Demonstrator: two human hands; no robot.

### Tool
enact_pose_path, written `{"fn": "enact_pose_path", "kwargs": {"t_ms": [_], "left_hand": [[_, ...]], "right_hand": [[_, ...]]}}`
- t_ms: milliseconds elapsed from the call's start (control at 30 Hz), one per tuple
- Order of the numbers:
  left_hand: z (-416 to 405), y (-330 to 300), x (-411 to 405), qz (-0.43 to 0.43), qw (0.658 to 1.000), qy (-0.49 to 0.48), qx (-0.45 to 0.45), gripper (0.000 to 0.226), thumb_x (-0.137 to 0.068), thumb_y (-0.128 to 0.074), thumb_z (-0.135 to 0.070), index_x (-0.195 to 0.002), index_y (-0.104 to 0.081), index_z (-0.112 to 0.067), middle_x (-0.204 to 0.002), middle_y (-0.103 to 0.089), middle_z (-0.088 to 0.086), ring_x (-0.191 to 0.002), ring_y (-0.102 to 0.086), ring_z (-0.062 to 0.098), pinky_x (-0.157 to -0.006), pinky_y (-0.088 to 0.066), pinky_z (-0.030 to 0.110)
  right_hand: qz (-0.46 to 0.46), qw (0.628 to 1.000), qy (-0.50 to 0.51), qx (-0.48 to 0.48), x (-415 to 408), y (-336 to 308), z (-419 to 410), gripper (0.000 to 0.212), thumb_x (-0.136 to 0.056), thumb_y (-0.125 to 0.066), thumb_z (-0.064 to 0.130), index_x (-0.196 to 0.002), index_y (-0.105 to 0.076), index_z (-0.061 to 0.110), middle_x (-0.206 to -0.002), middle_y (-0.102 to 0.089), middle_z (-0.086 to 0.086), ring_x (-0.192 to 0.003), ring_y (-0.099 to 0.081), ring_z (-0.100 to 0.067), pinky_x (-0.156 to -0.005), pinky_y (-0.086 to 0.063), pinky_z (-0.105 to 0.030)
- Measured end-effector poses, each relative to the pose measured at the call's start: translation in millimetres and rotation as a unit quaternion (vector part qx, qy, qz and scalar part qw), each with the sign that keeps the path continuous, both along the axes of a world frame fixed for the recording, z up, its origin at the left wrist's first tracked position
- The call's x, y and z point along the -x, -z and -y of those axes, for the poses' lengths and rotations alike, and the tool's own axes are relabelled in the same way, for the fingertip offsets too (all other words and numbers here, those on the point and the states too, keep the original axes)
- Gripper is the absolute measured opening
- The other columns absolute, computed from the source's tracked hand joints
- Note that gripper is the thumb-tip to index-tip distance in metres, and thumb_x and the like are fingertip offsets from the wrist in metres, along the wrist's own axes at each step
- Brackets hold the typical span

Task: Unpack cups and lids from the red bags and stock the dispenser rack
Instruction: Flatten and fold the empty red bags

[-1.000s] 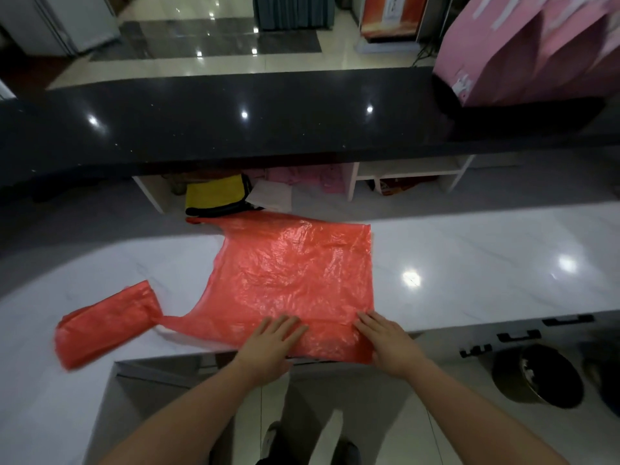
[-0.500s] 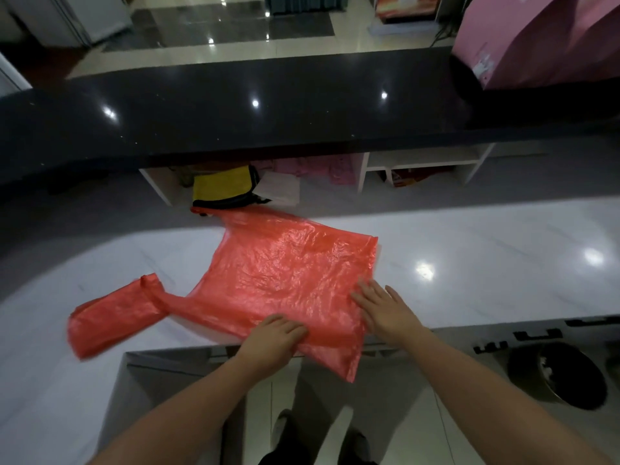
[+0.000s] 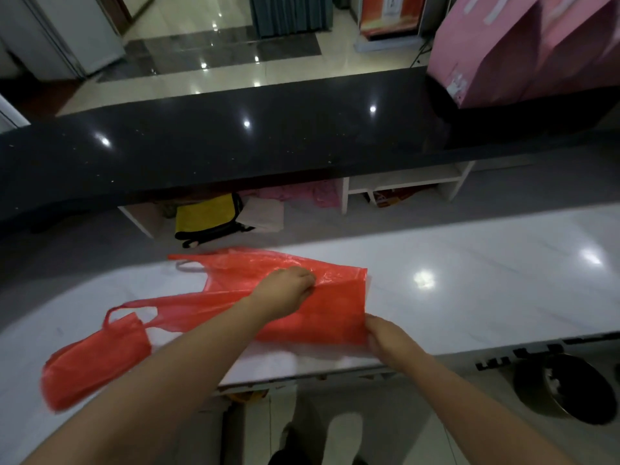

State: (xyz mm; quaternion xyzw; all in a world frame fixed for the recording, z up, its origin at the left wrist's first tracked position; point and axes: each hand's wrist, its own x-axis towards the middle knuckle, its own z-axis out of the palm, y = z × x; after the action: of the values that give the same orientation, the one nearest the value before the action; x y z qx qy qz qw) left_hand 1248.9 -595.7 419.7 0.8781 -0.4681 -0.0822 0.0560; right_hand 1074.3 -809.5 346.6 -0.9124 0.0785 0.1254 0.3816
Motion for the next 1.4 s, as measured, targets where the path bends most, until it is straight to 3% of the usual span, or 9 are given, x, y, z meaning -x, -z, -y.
{"fn": "enact_pose_path", "kwargs": {"t_ms": [100,200,300,600,800,967,1200,1300,1400], "left_hand": [[28.6,9.7,-26.8,-0.050,0.997,0.010,-0.065,0.023,-0.102,-0.049,-0.026,-0.114,-0.064,-0.013,-0.117,-0.061,0.006,-0.108,-0.057,0.029,-0.086,-0.049,0.040],[46.1,28.3,-52.6,-0.089,0.989,0.035,-0.112,0.026,-0.101,-0.049,-0.025,-0.120,-0.065,-0.017,-0.123,-0.062,0.007,-0.112,-0.058,0.029,-0.093,-0.050,0.041],[52.4,47.1,-71.9,-0.104,0.982,0.060,-0.144,0.029,-0.102,-0.047,-0.028,-0.125,-0.063,-0.020,-0.131,-0.061,0.006,-0.118,-0.057,0.028,-0.098,-0.048,0.040],[65.5,69.9,-107.3,-0.081,0.986,0.097,-0.111,0.027,-0.101,-0.046,-0.032,-0.119,-0.063,-0.022,-0.119,-0.067,0.003,-0.109,-0.062,0.029,-0.087,-0.050,0.037],[67.9,79.1,-117.8,-0.092,0.984,0.111,-0.101,0.022,-0.098,-0.053,-0.031,-0.118,-0.059,-0.023,-0.116,-0.065,0.002,-0.110,-0.059,0.028,-0.081,-0.046,0.037],[62.8,89.8,-116.7,-0.062,0.990,0.104,-0.075,0.038,-0.098,-0.057,-0.034,-0.134,-0.058,-0.024,-0.149,-0.040,0.002,-0.137,-0.035,0.026,-0.106,-0.040,0.042],[59.6,91.0,-109.8,-0.072,0.993,0.058,-0.072,0.028,-0.103,-0.045,-0.033,-0.126,-0.057,-0.022,-0.124,-0.055,0.003,-0.111,-0.054,0.028,-0.085,-0.042,0.039],[61.2,88.6,-104.0,-0.085,0.993,0.038,-0.077,0.023,-0.103,-0.045,-0.034,-0.119,-0.056,-0.022,-0.116,-0.058,0.004,-0.105,-0.059,0.030,-0.081,-0.042,0.039],[61.5,85.3,-102.9,-0.138,0.988,-0.002,-0.070,0.029,-0.100,-0.048,-0.041,-0.124,-0.053,-0.026,-0.121,-0.060,0.002,-0.110,-0.059,0.027,-0.087,-0.044,0.040]], "right_hand": [[-0.016,0.990,0.109,-0.092,-10.0,-2.3,4.2,0.034,-0.107,-0.038,0.021,-0.117,-0.064,0.040,-0.113,-0.066,0.020,-0.105,-0.063,-0.002,-0.084,-0.044,-0.006],[-0.021,0.971,0.191,-0.142,-22.6,-1.5,6.3,0.037,-0.106,-0.039,0.013,-0.133,-0.059,0.027,-0.120,-0.066,0.008,-0.106,-0.064,-0.011,-0.094,-0.052,-0.023],[-0.044,0.948,0.260,-0.179,-35.0,3.4,6.7,0.030,-0.107,-0.043,0.024,-0.129,-0.062,0.029,-0.116,-0.071,0.003,-0.099,-0.069,-0.013,-0.094,-0.056,-0.040],[-0.142,0.942,0.303,-0.031,-88.6,7.2,7.0,0.050,-0.096,-0.049,0.061,-0.125,-0.058,0.022,-0.114,-0.069,-0.002,-0.105,-0.064,-0.025,-0.092,-0.051,-0.037],[-0.174,0.928,0.330,0.010,-105.0,17.9,4.5,0.035,-0.086,-0.065,0.057,-0.101,-0.054,0.027,-0.099,-0.066,0.004,-0.095,-0.063,-0.021,-0.083,-0.052,-0.037],[-0.182,0.931,0.315,0.033,-110.2,21.1,0.0,0.029,-0.085,-0.067,0.053,-0.079,-0.052,0.029,-0.081,-0.064,0.009,-0.079,-0.060,-0.014,-0.066,-0.045,-0.032],[-0.097,0.928,0.357,-0.031,-125.1,16.2,9.1,0.016,-0.092,-0.067,0.038,-0.097,-0.056,0.028,-0.090,-0.064,0.007,-0.088,-0.063,-0.018,-0.078,-0.048,-0.030],[-0.103,0.936,0.335,-0.028,-129.0,18.0,14.6,0.024,-0.094,-0.065,0.030,-0.082,-0.066,0.009,-0.077,-0.067,-0.003,-0.078,-0.064,-0.023,-0.077,-0.051,-0.036],[-0.098,0.938,0.333,-0.012,-131.9,16.7,20.6,0.024,-0.096,-0.062,0.025,-0.078,-0.062,0.010,-0.073,-0.063,-0.001,-0.076,-0.061,-0.023,-0.068,-0.044,-0.033]]}}
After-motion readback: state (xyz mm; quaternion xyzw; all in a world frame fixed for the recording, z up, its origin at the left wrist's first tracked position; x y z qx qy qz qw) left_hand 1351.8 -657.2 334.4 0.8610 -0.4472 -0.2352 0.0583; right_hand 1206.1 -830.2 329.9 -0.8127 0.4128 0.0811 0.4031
